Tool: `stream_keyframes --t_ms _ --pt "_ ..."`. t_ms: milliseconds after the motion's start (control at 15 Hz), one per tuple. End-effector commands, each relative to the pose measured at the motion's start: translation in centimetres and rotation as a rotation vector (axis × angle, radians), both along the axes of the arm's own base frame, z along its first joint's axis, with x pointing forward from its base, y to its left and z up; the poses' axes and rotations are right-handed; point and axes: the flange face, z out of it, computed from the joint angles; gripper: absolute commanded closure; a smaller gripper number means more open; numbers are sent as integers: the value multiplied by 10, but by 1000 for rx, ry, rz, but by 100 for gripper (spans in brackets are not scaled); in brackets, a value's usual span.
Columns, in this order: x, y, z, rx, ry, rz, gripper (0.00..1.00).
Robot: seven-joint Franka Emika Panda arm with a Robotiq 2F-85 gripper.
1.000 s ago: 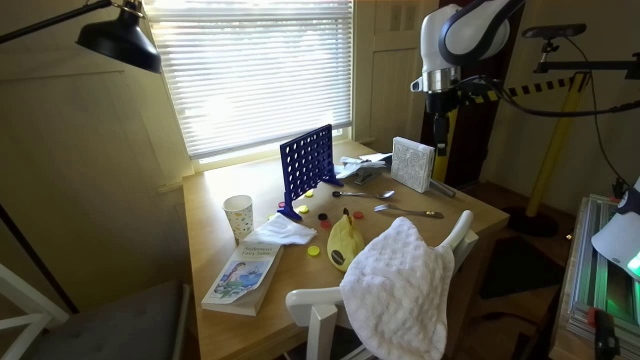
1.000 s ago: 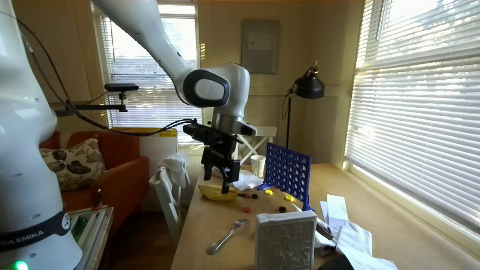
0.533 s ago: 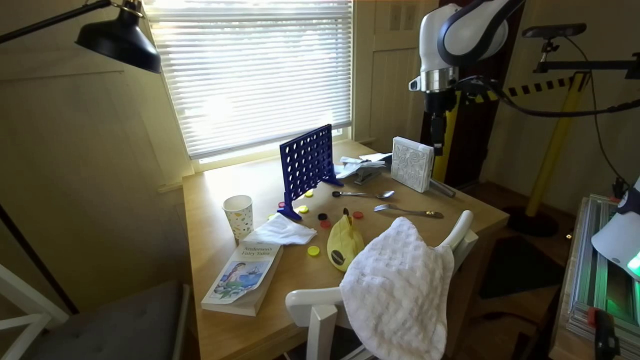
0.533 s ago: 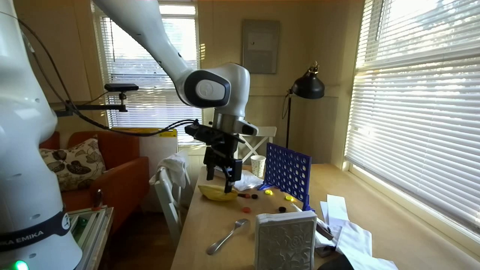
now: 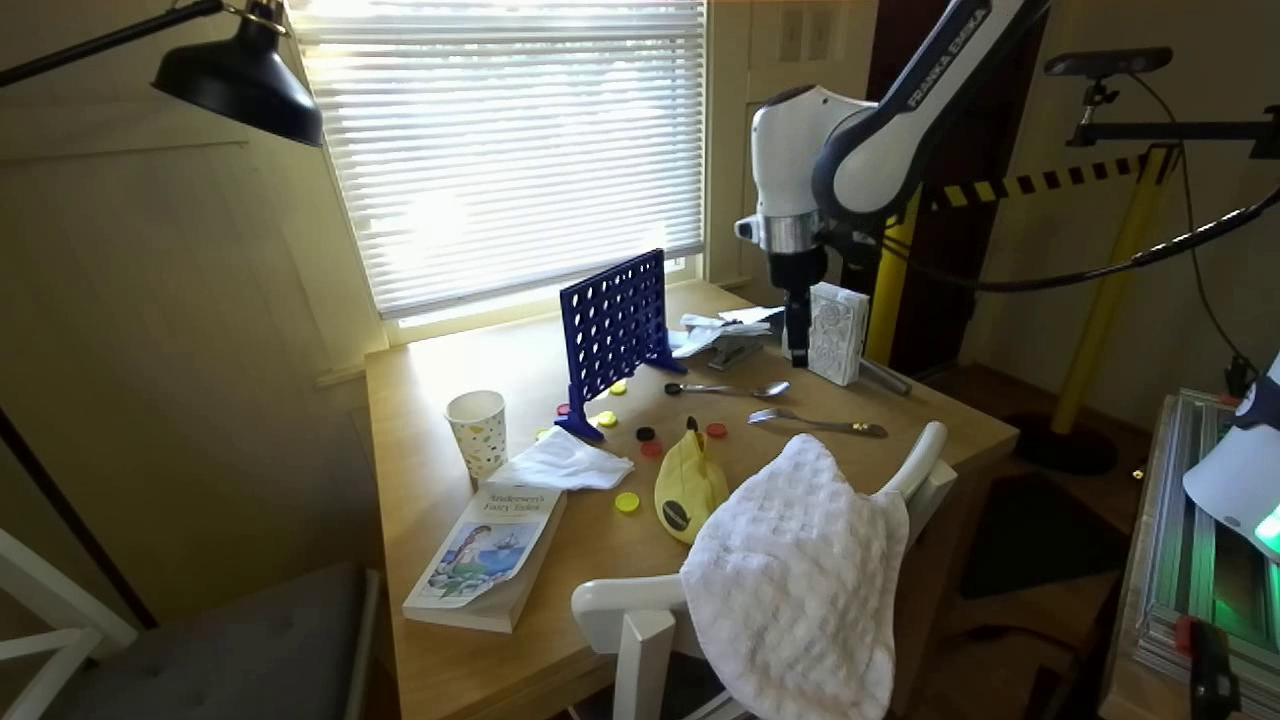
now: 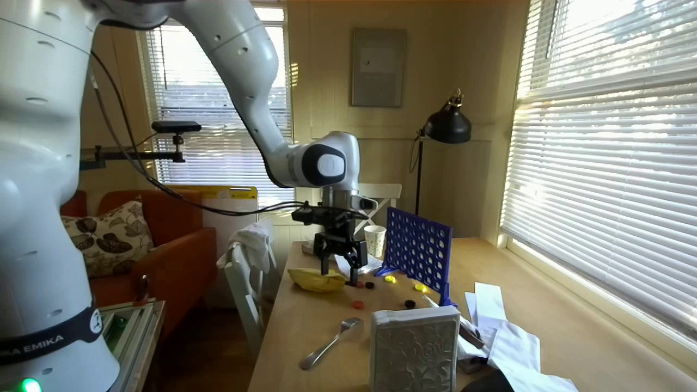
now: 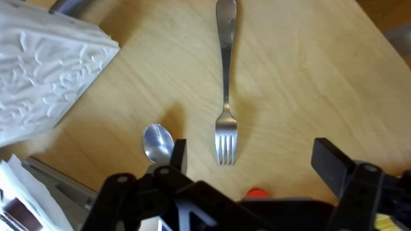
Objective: Put one orange chip and black chip in the blue gameboard.
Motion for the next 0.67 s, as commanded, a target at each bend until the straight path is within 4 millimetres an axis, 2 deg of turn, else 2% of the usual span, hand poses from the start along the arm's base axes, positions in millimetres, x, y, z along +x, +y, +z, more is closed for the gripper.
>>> stream_keyframes --t_ms 0,333,467,533,600 --pt "48 35 -41 -61 -2 92 0" --pt "87 38 -83 15 23 81 0" --pt "85 43 -92 78 102 155 0" --pt "76 38 -83 17 42 112 0" --pt "77 40 -90 37 67 131 0"
